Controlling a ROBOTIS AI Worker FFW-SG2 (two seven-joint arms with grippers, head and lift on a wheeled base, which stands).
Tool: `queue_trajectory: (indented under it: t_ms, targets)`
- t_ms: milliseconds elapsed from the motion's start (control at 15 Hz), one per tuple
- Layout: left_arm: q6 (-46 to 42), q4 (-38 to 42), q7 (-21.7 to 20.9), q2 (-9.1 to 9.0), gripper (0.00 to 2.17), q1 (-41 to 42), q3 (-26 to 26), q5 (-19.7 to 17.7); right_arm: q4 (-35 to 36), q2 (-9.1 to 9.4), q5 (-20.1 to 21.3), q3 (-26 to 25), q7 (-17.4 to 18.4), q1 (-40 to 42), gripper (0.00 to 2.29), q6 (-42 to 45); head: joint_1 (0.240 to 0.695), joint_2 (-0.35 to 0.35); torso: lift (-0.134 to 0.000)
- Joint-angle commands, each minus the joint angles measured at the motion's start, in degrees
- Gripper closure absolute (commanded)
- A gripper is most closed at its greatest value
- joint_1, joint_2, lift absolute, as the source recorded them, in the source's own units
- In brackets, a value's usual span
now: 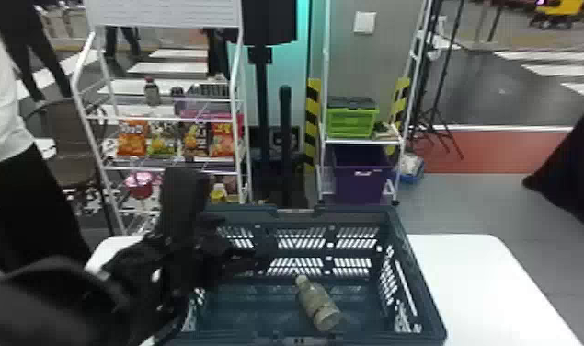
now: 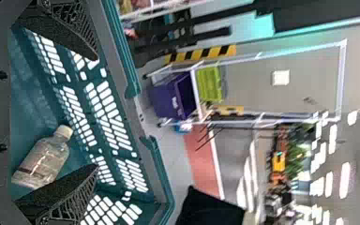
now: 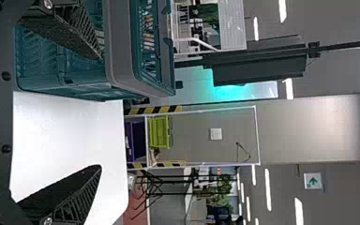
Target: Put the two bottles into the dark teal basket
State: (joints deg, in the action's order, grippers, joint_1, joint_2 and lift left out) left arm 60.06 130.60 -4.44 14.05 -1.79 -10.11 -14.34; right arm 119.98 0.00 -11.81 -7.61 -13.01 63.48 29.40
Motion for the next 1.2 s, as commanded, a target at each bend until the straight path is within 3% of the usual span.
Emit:
queue_trajectory:
  t_ms: [0,67,200,333,533,733,1000,1133]
  targets:
    - [-2.97,9.32,2.51,1.77,0.08,11.11,3.70,-1.13,1.93,0.05,0.21,0.05,-0.09,-0.20,0.05,-3.53,0.499,0.000,0.000]
    - [-6.14,11.17,4.00,1.85,0.08,15.50,4.66,-1.04,2.89,0.05,0.12,0.05,-0.70,-0.29,0.05,-5.46,0.499,0.000,0.000]
    - [-28.81,12.66,7.52,2.73,0.08,26.40,5.19,0.45,5.00,0.05,0.21,0.05,-1.58,0.07,0.05,-7.22,0.499,0.000,0.000]
    - [-43.40,14.33,10.15,3.17,0.08,37.39,5.02,3.35,5.71,0.05,0.12,-0.21,-3.25,-0.20,0.05,-9.15,0.499,0.000,0.000]
    - [-64.50,10.38,11.82,0.18,0.08,51.80,2.82,10.82,6.41,0.05,-0.41,-1.62,-6.33,-2.13,0.05,-15.48,0.499,0.000,0.000]
    - [-84.18,-1.14,13.49,-4.47,0.08,59.10,0.62,16.62,6.76,0.05,-0.23,-2.32,-8.00,-2.92,0.05,-17.41,0.499,0.000,0.000]
    - [-87.52,-9.22,21.40,-4.83,0.07,59.36,-5.09,20.67,6.76,0.05,-0.58,-3.46,-11.60,-2.84,0.05,-15.83,0.499,0.000,0.000]
    - [-86.65,-11.15,22.72,-5.79,0.07,59.10,-7.38,22.34,6.67,0.05,-0.58,-3.90,-12.66,-2.84,0.05,-15.66,0.499,0.000,0.000]
